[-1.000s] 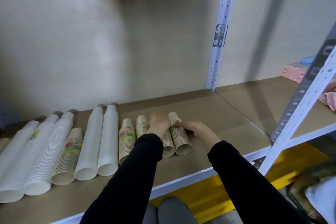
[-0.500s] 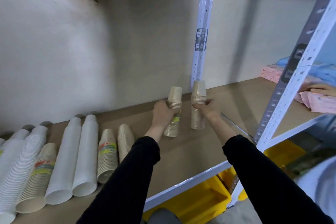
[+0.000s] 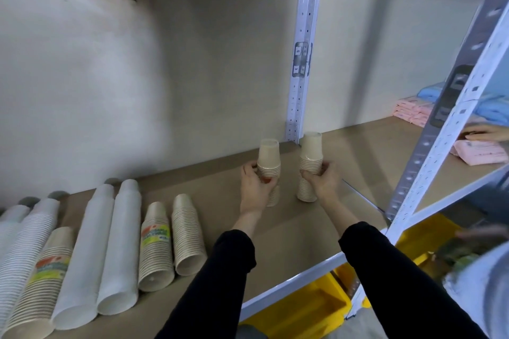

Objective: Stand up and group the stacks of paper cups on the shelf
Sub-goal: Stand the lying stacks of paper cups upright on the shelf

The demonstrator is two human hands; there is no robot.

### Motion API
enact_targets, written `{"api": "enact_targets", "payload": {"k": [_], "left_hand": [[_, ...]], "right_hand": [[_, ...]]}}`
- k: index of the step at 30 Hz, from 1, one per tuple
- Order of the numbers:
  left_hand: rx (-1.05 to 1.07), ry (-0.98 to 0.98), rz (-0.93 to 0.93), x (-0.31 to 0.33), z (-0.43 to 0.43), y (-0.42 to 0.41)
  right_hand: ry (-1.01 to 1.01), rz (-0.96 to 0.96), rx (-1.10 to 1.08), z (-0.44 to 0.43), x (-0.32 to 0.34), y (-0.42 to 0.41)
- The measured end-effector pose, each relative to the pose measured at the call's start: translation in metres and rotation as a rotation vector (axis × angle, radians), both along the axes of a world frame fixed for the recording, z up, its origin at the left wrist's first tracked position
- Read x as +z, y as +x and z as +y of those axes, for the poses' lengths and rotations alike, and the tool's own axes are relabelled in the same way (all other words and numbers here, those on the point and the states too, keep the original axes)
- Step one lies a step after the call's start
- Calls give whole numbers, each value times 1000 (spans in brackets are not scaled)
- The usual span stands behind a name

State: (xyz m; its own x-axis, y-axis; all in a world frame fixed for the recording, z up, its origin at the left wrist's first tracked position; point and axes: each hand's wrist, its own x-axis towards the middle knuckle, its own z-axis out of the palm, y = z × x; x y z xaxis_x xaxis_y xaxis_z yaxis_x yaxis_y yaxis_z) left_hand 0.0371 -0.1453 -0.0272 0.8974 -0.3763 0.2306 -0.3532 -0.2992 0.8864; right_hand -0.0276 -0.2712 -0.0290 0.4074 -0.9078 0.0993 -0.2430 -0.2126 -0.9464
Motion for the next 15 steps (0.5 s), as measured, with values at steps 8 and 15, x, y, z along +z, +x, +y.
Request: {"api": "enact_targets", "payload": {"k": [8, 15], "left_hand": [[-27, 89, -19, 4, 10, -1], [-6, 208, -69, 7, 39, -3]], "right_hand": [[-15, -74, 62, 6, -7, -9], [22, 65, 20, 21, -15, -24]]}}
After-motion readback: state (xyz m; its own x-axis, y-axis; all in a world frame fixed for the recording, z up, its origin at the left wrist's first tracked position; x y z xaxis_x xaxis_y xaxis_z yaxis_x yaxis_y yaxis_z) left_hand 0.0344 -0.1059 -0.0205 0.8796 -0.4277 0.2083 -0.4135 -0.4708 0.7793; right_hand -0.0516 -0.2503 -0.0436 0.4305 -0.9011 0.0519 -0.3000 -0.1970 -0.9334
